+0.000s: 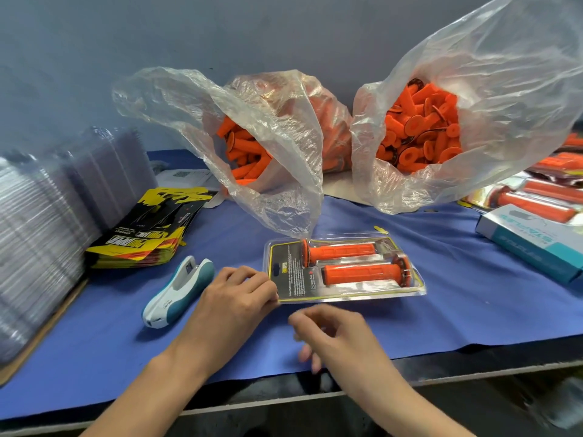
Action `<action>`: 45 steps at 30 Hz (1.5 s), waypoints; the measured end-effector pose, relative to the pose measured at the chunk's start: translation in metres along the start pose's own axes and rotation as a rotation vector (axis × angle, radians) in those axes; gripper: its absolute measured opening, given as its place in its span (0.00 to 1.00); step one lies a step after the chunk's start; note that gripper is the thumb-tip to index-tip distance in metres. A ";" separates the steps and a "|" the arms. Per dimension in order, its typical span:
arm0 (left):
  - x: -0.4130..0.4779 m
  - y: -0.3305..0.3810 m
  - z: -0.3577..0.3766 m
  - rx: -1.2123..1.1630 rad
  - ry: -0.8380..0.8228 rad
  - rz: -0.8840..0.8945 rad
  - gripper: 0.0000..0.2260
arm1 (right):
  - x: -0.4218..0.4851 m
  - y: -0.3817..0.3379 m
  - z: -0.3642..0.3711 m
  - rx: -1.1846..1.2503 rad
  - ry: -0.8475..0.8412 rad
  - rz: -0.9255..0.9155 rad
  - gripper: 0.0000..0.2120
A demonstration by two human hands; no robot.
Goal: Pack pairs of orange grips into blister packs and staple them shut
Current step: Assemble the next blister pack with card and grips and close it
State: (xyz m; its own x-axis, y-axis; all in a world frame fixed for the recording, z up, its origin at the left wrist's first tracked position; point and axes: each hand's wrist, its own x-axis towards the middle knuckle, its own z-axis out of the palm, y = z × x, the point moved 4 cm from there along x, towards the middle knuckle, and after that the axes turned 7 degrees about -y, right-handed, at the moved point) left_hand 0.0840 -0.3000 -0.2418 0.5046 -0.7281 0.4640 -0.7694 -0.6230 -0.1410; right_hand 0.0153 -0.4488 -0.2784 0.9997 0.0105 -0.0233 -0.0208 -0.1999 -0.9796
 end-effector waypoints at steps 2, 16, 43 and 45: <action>0.001 -0.002 -0.002 0.001 0.007 -0.004 0.11 | 0.004 0.007 0.006 0.501 -0.037 0.337 0.14; -0.010 -0.021 0.003 -0.068 -0.098 -0.034 0.13 | 0.031 0.005 -0.001 0.904 0.253 0.376 0.02; -0.028 -0.003 0.010 -2.035 -0.657 -1.237 0.20 | 0.037 0.009 -0.009 0.966 0.314 0.303 0.08; -0.029 0.012 0.009 -1.992 -0.675 -1.139 0.20 | 0.037 0.008 -0.007 0.958 0.314 0.297 0.09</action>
State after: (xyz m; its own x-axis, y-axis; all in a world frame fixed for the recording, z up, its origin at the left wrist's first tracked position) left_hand 0.0636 -0.2890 -0.2645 0.5173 -0.6446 -0.5629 0.6954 -0.0668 0.7155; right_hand 0.0527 -0.4573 -0.2858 0.9088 -0.1937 -0.3696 -0.1316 0.7074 -0.6945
